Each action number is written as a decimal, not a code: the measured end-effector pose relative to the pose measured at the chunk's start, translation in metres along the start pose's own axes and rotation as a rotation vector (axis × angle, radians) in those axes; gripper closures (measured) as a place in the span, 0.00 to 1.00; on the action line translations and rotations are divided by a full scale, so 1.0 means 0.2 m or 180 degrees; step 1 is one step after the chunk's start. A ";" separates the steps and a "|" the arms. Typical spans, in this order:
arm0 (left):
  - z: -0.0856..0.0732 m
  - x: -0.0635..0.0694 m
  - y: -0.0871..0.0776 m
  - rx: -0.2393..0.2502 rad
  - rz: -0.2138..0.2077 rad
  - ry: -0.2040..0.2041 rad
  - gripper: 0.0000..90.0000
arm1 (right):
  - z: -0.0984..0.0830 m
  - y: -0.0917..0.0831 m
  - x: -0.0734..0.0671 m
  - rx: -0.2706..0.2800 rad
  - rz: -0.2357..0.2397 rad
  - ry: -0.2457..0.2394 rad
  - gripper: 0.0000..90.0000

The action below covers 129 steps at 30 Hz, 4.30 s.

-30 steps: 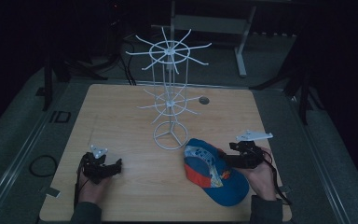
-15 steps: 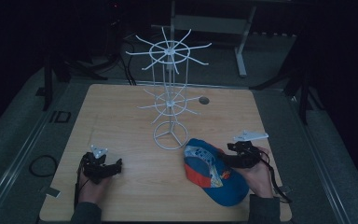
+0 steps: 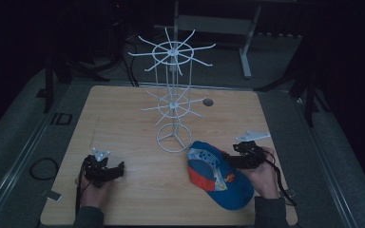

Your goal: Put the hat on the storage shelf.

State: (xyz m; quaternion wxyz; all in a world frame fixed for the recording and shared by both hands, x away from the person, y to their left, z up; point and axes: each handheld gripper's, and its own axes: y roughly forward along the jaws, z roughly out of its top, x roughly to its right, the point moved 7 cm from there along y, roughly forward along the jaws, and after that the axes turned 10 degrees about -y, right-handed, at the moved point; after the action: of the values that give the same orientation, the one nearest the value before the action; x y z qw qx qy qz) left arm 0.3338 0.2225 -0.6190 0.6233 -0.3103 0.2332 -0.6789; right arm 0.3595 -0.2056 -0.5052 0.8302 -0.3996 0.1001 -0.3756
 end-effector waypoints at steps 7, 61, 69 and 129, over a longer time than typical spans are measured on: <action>0.00 0.00 0.00 0.0000 -0.0004 -0.0010 0.16 | 0.03 0.03 0.02 -0.0157 0.0051 -0.0169 0.45; 0.00 0.00 0.00 0.0000 -0.0003 -0.0008 0.16 | 0.15 0.39 -0.09 -0.0984 0.0606 -0.0691 0.41; 0.00 0.00 0.00 0.0001 -0.0003 -0.0009 0.16 | 0.13 0.45 -0.10 -0.1148 0.0782 -0.0684 0.48; 0.00 0.00 0.00 0.0010 -0.0004 -0.0012 0.16 | 0.26 0.07 -0.09 -0.0399 0.0850 -0.0853 0.98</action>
State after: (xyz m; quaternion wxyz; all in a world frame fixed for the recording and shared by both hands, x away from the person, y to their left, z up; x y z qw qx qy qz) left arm 0.3341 0.2222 -0.6189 0.6238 -0.3108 0.2308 -0.6790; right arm 0.3793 -0.1569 -0.4826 0.8520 -0.4801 0.0641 -0.1986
